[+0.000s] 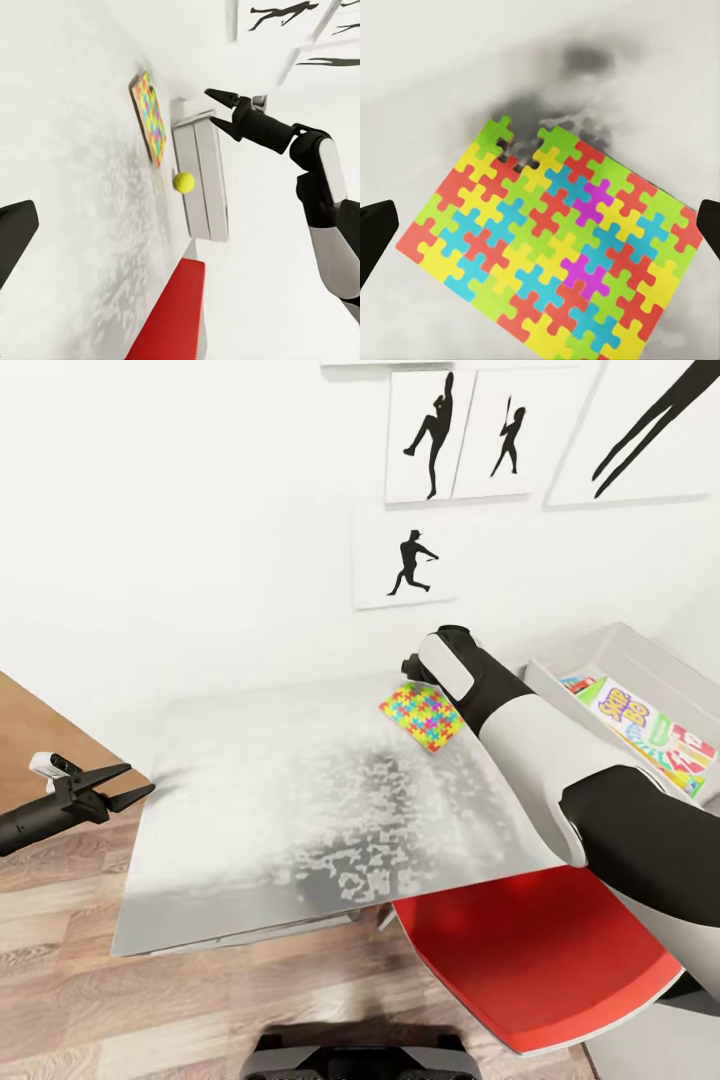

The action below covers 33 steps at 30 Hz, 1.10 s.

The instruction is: Put all the toys in the child's room - the three board games (two on the bed and one on the table), the two jigsaw puzzles on the table, and the tennis ball on the table - inside the toy box on the table in the child's room.

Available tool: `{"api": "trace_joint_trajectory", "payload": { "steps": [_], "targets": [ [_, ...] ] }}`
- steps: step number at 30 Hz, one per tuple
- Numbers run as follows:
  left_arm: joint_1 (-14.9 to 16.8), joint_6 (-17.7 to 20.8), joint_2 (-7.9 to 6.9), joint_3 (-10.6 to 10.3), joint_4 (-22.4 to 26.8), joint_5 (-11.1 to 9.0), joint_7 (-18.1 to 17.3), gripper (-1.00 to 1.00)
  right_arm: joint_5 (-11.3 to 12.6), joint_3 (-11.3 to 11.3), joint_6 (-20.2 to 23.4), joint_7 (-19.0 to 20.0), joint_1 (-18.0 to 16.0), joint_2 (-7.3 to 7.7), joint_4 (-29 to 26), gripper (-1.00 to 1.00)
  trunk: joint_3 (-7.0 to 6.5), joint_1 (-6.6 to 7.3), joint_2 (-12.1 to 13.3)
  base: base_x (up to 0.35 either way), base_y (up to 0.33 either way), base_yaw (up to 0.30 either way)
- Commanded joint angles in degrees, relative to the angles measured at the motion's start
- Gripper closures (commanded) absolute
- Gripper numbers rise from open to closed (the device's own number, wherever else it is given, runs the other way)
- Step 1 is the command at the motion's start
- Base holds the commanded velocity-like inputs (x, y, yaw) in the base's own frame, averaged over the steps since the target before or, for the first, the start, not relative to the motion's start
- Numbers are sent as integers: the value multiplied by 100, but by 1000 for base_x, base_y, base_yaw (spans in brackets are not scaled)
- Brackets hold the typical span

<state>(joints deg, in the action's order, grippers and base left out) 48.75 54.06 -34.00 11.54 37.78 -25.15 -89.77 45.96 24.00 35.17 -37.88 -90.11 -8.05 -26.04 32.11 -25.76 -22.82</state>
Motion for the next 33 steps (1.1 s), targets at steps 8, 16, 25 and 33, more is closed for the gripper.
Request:
{"api": "trace_joint_trajectory", "payload": {
  "steps": [8, 16, 25, 33],
  "targets": [
    [3, 61, -2, -3, 1, 1, -23, -100, -28, 43, 16, -44, -110, 32, -1, -100, 83, -3, -10, 54, 0, 0],
    [3, 61, -2, -3, 1, 1, -23, -100, -64, 43, 16, -44, -244, 47, 4, -100, 158, -3, -10, 90, 0, 0],
    [3, 61, -10, 5, 1, -6, -23, -100, -70, 43, 16, -42, -326, 67, 3, -100, 242, -3, -10, 77, 0, 0],
    [3, 68, -10, 6, 1, -1, -23, -100, -73, 43, 41, -43, -338, 30, 3, -100, 295, -3, -10, 17, 0, 0]
  ]
}}
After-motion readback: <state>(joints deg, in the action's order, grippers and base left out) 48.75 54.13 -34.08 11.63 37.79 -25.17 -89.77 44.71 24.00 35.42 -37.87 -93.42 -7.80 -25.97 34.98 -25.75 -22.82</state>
